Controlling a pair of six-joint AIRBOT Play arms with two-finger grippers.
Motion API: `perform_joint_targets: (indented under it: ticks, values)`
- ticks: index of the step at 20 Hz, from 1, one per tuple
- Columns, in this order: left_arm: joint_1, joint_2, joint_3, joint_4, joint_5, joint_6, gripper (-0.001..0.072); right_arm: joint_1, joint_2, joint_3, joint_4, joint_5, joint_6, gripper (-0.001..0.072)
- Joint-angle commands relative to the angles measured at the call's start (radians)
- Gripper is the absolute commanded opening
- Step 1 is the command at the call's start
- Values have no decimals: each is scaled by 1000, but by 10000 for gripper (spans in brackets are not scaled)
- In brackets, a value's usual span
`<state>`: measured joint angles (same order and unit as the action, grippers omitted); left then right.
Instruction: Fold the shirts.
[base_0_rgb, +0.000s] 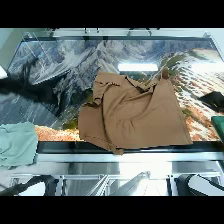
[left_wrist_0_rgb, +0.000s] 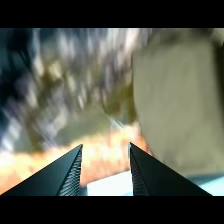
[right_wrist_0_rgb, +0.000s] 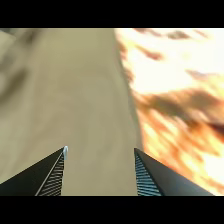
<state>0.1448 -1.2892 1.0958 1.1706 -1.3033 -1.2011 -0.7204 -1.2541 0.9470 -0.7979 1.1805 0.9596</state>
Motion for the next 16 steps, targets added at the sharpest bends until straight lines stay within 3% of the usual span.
perform_joint_targets:
  ticks: [1,6,12,16]
  values:
    - [22,80,-314,-62,113,1,313,-86,-1,-34,-74,52,36,485]
    - [11,-31,-388,-275,117,101,312,-90,-1,-40,-78,111,36,485]
    - [-175,-196,-306,-301,119,143,312,-90,-1,-42,-95,156,40,485]
    - [-225,-273,-295,-299,104,144,312,-90,-8,-44,-240,179,70,486]
